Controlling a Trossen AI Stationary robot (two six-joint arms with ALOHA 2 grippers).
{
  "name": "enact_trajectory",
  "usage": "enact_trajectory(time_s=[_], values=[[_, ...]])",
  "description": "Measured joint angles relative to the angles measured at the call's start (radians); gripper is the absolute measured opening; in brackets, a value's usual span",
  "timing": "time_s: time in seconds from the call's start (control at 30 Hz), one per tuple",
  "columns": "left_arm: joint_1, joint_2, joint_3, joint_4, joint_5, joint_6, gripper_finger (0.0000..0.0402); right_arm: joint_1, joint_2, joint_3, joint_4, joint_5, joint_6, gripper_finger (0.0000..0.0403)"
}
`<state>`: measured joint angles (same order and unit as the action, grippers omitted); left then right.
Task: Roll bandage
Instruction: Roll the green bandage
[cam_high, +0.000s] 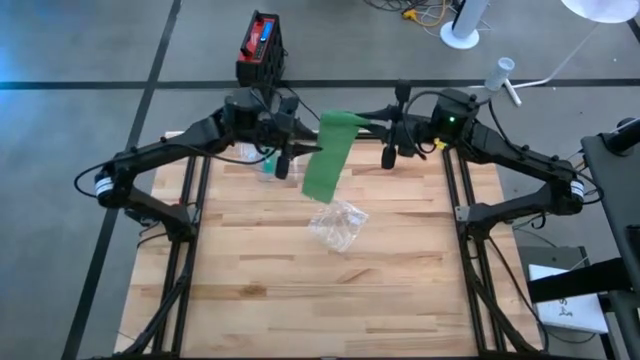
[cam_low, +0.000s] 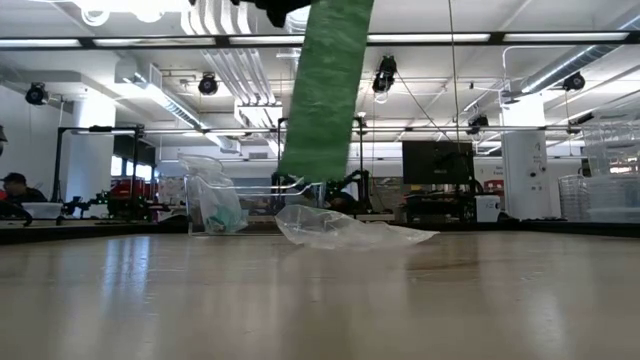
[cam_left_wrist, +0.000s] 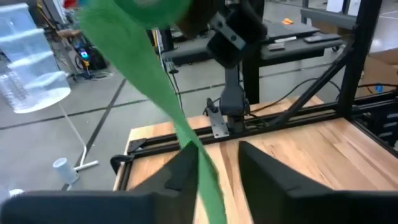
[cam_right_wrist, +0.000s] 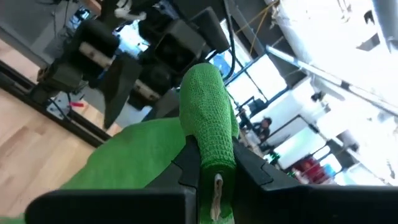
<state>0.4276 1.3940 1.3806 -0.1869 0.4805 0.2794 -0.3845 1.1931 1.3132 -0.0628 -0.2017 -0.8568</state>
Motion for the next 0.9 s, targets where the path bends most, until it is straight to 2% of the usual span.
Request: enact_trajectory(time_s=[0.3, 0.47, 0.63, 0.9], values=[[0.059, -0.12, 0.025, -0.012, -0.002, -0.079, 0.0241, 0.014, 0.0, -0.005, 0.001, 0.019, -0.17, 0.0037], [0.07, -0.117, 0.076, -0.016, 0.001, -0.185, 0.0297, 0.014, 0.0, -0.005, 0.003, 0.013, -0.271, 0.0037], [0.07, -0.051, 0.138, -0.048, 0.061, -0.246, 0.0319, 0.014, 0.0, -0.005, -0.03, -0.036, -0.342, 0.0037], [0.07, 0.056, 0.192, -0.053, 0.084, -0.211, 0.0308, 0.013, 0.0, 0.003, -0.196, -0.041, -0.354, 0.0037]])
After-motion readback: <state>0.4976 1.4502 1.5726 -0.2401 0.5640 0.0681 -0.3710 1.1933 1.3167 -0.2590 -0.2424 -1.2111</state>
